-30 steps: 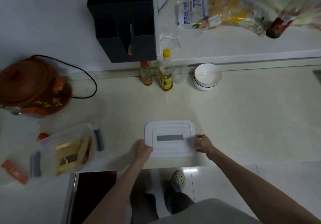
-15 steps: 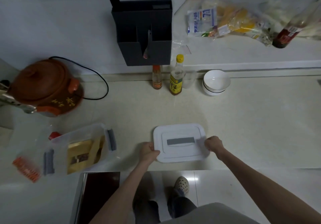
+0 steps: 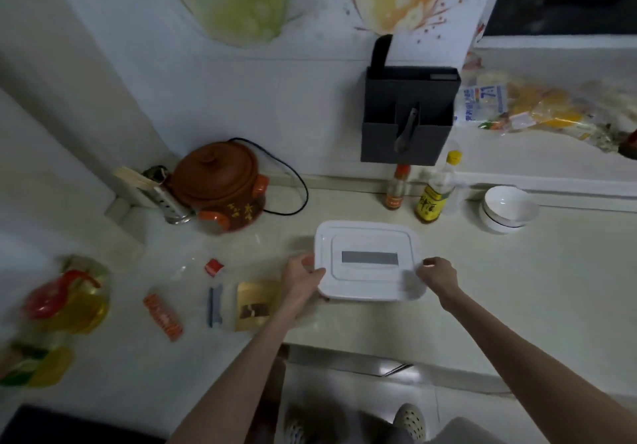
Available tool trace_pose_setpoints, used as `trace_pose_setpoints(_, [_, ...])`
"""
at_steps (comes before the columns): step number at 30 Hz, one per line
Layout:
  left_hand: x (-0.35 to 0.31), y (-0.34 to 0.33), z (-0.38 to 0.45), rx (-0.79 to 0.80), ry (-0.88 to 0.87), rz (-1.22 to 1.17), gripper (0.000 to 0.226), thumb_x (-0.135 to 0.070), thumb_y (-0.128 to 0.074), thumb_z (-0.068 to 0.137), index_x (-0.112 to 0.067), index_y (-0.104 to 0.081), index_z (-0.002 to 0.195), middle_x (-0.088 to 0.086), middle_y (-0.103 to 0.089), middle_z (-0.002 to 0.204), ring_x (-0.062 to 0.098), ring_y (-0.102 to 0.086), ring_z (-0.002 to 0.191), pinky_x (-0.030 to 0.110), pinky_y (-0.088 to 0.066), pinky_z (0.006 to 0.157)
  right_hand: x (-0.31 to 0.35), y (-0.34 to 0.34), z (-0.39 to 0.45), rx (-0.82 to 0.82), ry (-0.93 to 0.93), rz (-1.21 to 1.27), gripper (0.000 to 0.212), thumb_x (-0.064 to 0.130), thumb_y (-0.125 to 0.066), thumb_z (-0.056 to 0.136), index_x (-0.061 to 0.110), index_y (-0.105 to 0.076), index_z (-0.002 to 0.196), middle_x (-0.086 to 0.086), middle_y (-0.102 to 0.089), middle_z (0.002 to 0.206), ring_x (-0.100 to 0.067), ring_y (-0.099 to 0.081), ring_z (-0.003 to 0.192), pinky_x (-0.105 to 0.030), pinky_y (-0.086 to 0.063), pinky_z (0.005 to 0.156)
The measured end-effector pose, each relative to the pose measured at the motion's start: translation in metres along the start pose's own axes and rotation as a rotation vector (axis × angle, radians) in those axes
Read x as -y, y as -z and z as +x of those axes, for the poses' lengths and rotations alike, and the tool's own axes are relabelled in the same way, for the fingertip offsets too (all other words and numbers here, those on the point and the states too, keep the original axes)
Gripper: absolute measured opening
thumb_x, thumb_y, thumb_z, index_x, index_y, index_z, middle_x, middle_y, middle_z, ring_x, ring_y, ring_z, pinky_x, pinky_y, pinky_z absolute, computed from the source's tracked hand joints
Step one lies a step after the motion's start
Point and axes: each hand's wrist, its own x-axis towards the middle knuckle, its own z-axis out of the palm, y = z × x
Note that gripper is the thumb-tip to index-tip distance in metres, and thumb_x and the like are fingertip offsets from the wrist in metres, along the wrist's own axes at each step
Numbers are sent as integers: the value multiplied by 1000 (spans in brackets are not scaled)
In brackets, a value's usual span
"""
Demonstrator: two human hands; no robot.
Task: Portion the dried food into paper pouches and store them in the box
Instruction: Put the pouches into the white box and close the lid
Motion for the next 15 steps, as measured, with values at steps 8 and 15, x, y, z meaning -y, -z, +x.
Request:
trace_pose_setpoints(8, [76, 142, -8, -233, 81, -5, 29, -3, -75, 75, -7, -73, 104, 8, -74, 98, 18, -69, 90, 21, -48, 74, 73, -113, -65, 142, 239, -99, 36, 10, -57, 84, -1, -59, 119, -21, -66, 111, -33, -61, 102, -34, -49, 84])
trace_pose_setpoints(15, [121, 178, -18, -222, 157, 49, 26, 1, -72, 73, 1, -74, 98, 16, -74, 96, 24, -69, 87, 30, -53, 76, 80, -163, -98, 211, 310, -253, 22, 8, -54, 87, -6, -59, 102, -23, -66, 102, -35, -62, 94, -32, -49, 75])
